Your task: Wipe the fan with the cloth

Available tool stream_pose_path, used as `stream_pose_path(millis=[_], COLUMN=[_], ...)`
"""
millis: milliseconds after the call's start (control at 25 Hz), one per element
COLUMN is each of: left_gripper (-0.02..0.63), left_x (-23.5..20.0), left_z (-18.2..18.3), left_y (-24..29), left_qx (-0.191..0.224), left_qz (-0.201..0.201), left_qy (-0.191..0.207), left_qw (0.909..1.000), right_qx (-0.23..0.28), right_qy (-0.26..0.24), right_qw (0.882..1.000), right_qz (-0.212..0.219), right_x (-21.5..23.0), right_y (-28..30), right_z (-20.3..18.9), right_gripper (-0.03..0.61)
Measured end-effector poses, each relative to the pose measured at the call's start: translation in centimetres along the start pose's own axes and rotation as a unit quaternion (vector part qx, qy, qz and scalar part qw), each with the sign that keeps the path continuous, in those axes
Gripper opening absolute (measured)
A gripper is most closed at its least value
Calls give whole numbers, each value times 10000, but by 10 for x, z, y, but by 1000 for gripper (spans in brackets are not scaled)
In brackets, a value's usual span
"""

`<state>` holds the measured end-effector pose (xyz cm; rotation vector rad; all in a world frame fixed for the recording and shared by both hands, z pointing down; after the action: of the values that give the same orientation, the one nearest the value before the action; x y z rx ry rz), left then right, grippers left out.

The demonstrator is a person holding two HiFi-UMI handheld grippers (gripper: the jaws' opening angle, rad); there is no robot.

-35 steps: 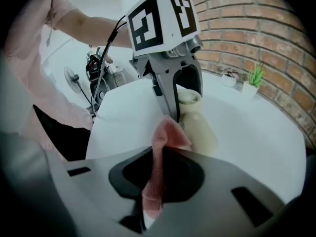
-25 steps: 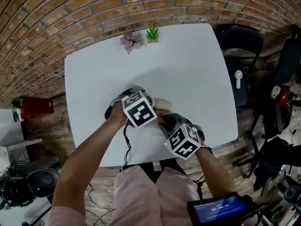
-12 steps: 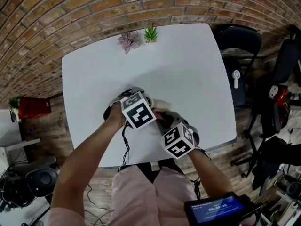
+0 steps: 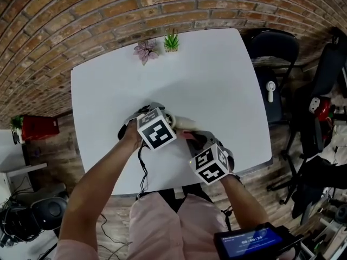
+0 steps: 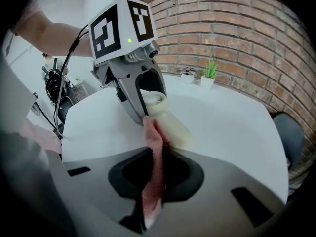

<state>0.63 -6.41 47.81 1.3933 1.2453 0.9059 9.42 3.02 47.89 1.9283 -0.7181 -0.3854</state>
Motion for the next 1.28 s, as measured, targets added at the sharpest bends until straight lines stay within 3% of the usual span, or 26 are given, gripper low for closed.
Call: stream_pose_path(millis=[520, 880, 1120, 1280], left_gripper=[374, 374, 376, 376], left_x=[2, 6, 9, 12], left_z=[2, 5, 5, 1], left_y=[0, 2, 2, -8], left_qx=[-94, -244, -114, 139], left_qz=[9, 111, 113, 407], left_qy=[210, 617, 886, 812], left_qw=[9997, 9977, 9959, 9958], right_qx=[-19, 44, 462, 766], right_qy=[135, 232, 428, 520], right_qw=[9998, 9994, 9972, 9945], right_qz=[-127, -254, -396, -491], right_x=[25, 52, 78, 86], right_y=[-9, -8, -13, -28], right_z=[-13, -12, 5, 14], right_gripper=[34, 34, 34, 35])
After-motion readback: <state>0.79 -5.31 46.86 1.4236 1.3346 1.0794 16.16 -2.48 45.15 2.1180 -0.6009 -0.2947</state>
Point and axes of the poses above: the fingertips, and each gripper's own axes: y forward along the fingers, x to its right, z out of its top, the point moved 7 cm from there along -y, backward along the fingers, and after that the axes turned 8 degrees about -x, right-handed, at the moved point
